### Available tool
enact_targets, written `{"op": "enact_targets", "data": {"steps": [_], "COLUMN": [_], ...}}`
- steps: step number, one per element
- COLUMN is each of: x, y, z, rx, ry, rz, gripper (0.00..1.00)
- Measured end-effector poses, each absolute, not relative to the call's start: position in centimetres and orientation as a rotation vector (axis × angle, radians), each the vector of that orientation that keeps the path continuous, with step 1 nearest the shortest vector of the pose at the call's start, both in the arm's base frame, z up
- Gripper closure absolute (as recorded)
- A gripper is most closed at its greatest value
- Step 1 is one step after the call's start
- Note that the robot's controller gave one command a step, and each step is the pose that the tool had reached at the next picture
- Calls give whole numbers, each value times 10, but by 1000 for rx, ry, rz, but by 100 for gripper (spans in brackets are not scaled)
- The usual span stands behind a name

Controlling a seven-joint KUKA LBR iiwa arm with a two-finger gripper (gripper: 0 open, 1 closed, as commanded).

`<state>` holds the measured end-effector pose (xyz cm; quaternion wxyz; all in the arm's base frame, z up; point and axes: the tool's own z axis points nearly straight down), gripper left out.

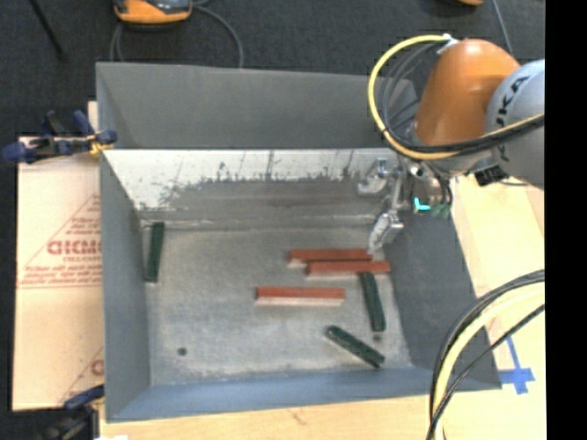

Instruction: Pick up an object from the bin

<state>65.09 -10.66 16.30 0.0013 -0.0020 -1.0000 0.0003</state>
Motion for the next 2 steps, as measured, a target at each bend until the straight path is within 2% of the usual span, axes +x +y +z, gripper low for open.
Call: {"op": "enact_targets", "data": {"steps": [1, 2], "x": [653, 625], "y": [-106, -70], "z": [168, 80], "rx": [-4, -90], "ry": [-3147, -3146], "rz": [3, 1], "gripper": [0, 100]}}
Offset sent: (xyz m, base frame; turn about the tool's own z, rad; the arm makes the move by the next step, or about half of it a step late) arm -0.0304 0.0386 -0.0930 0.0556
